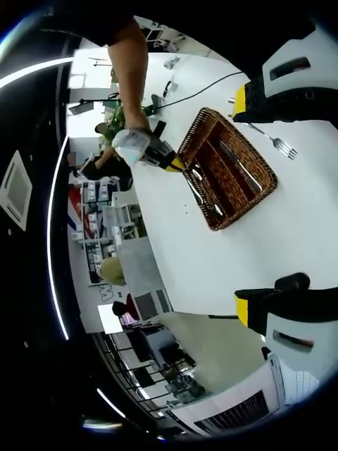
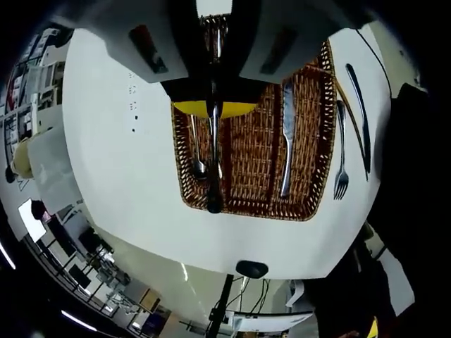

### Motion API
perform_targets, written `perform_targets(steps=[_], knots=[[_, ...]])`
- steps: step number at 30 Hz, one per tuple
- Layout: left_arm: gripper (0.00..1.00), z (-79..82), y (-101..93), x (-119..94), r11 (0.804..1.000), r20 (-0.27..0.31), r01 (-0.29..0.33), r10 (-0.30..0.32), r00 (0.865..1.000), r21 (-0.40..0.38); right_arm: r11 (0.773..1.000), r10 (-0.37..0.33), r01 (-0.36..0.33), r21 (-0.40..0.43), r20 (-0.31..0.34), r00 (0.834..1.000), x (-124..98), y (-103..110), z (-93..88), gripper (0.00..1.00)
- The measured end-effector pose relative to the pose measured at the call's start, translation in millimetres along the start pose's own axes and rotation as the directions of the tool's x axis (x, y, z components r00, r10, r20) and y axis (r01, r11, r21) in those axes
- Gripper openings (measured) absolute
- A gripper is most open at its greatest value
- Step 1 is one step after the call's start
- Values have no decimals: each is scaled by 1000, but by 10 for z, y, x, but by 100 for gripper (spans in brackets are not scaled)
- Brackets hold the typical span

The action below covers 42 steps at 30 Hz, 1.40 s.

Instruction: Arrange the knives, forks, and spoons in their matching storage slots by inserting each utensil handle-first until every utensil is classified and aligned in the correct compartment

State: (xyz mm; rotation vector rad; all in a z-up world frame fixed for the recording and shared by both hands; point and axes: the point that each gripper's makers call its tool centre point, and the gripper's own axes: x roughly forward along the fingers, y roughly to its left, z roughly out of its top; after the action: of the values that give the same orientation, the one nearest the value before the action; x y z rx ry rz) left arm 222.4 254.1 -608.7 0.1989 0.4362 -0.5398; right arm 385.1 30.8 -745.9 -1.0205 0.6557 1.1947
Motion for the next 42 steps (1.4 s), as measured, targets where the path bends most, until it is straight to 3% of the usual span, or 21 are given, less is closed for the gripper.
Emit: perform_targets(steps=[18, 33, 37, 42], knots=[[100, 18, 39, 52, 1000, -7, -6, 6, 1000, -2, 998, 14, -15, 67, 5, 1000, 470, 196, -125, 1], [99, -8, 68, -1, 1000, -12, -17, 17, 1000, -11, 998, 19, -20, 60, 23, 1000, 805, 290, -81, 1], [99, -9, 72, -15, 1000, -12, -21, 21, 1000, -13, 1000, 27, -27, 11, 35, 999, 825, 339, -58, 1], [99, -26, 83, -11, 1000, -15, -21, 21, 1000, -15, 999, 24, -24, 22, -1, 1000, 903, 334, -192, 1]])
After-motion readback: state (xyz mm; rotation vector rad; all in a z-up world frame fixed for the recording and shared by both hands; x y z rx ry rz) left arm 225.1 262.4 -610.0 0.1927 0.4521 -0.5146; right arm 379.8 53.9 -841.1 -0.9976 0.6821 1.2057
